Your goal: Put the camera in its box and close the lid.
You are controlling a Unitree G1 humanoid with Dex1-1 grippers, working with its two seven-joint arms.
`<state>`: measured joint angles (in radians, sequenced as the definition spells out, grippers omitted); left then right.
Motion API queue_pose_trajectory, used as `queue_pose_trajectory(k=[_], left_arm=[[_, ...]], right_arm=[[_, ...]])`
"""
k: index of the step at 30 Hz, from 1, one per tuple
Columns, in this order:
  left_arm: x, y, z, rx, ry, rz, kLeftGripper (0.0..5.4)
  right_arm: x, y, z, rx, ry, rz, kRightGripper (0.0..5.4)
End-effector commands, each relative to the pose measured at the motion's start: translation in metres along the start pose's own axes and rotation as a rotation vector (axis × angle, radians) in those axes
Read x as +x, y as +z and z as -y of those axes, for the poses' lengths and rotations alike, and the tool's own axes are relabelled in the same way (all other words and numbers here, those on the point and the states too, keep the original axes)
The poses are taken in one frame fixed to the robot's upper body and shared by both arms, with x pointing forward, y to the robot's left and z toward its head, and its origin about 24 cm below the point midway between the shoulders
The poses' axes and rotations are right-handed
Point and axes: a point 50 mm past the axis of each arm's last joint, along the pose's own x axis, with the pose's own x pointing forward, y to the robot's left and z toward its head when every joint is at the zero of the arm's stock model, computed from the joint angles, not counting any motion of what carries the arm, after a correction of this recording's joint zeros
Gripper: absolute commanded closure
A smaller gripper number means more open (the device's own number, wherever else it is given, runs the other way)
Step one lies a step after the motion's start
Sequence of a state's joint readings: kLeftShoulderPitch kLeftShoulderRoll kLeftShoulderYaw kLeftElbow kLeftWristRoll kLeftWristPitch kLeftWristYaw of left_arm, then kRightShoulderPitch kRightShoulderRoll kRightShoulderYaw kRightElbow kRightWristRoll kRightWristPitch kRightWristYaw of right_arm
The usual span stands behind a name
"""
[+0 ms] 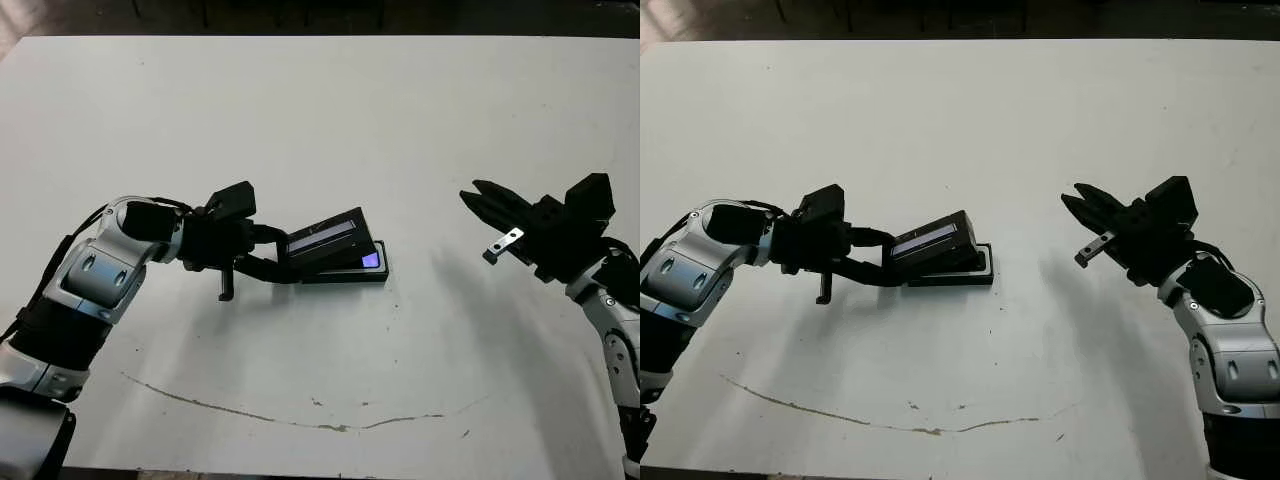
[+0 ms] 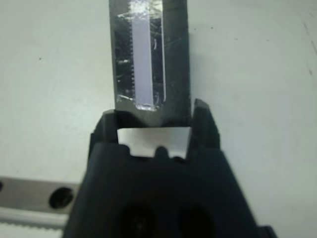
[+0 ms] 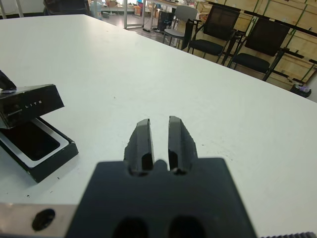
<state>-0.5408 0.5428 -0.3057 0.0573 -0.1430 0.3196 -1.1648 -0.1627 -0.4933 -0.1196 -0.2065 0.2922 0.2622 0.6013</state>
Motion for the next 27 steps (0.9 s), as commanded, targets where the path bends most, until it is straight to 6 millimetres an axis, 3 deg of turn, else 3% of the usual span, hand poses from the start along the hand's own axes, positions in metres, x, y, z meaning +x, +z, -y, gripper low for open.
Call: queue_pose_trajectory(k=[1, 16, 27], left_arm=[[0.004, -0.011, 0.003, 0.009, 0.040, 0.011, 4.75], [0.018, -0.015, 0.004, 0.036, 0.004, -0.058, 4.75], [0.001, -0.012, 0.001, 0.037, -0.066, -0.130, 4.77]], right_arm=[[-0.002, -0.004, 0.001, -0.009, -0.004, -0.043, 5.40], [-0.004, -0.003, 0.004, -0.028, 0.005, -0.037, 5.40], [-0.002, -0.005, 0.003, -0.021, 0.000, -0.047, 5.40]])
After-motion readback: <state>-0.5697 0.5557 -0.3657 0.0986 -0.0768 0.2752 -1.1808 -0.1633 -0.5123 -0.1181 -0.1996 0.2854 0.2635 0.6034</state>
